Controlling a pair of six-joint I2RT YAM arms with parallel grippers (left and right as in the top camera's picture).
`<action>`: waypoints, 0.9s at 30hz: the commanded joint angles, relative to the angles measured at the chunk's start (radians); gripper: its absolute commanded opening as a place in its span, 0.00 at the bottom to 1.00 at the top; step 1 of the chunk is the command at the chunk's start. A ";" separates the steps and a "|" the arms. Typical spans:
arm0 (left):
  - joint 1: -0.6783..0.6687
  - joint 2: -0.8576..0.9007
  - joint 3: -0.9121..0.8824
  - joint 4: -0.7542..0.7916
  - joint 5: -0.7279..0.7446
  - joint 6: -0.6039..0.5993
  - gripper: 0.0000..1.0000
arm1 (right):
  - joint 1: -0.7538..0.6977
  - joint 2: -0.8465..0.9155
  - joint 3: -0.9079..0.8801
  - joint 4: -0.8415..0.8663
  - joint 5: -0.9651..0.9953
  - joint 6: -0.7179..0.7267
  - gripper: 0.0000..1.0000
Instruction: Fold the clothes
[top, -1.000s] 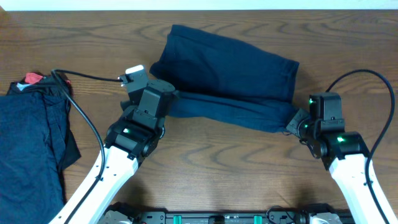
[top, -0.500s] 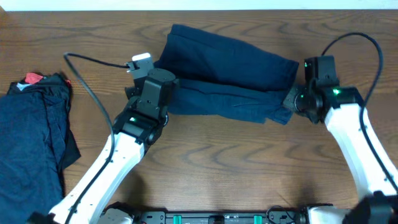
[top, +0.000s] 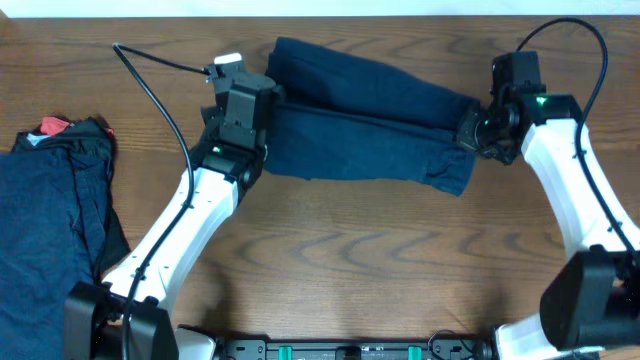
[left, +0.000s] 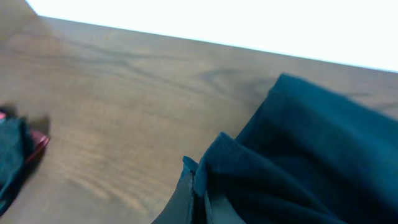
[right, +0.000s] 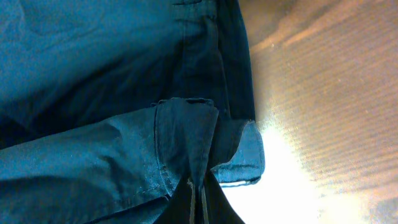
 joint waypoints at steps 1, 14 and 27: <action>0.030 0.028 0.054 0.034 0.021 0.055 0.06 | -0.041 0.069 0.061 -0.013 -0.013 -0.035 0.01; 0.040 0.158 0.066 0.207 0.023 0.113 0.06 | -0.097 0.213 0.266 -0.031 -0.061 -0.053 0.01; 0.048 0.217 0.076 0.316 0.087 0.113 0.61 | -0.113 0.275 0.307 0.254 -0.158 0.025 0.99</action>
